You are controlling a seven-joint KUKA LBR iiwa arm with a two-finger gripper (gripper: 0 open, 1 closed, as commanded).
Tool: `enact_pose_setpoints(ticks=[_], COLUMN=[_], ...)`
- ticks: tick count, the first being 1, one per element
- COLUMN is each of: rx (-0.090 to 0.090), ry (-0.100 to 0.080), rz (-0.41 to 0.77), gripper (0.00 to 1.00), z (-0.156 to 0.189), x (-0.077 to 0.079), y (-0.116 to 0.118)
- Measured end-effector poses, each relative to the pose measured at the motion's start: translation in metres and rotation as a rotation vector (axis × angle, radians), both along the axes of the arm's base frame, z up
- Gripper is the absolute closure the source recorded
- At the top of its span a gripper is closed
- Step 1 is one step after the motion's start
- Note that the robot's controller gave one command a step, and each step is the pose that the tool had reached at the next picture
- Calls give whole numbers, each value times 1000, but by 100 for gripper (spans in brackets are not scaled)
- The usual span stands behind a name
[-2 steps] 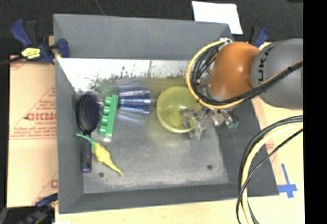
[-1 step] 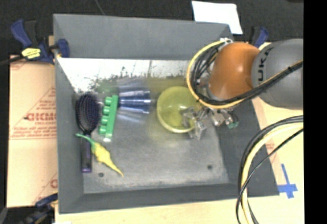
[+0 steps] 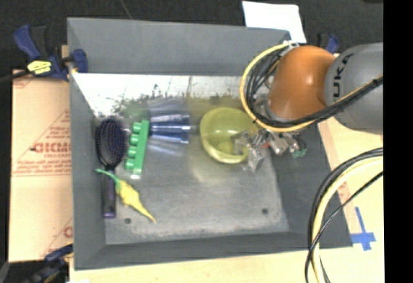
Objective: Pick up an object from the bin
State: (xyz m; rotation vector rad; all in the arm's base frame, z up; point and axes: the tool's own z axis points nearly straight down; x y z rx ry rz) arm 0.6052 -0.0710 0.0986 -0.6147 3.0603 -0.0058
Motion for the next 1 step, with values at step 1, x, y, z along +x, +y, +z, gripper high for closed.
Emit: enact_pose_setpoints(ticks=[1], rx=[1], ry=[4], rz=[-3], gripper=[100], z=[47], x=[-1], y=[0])
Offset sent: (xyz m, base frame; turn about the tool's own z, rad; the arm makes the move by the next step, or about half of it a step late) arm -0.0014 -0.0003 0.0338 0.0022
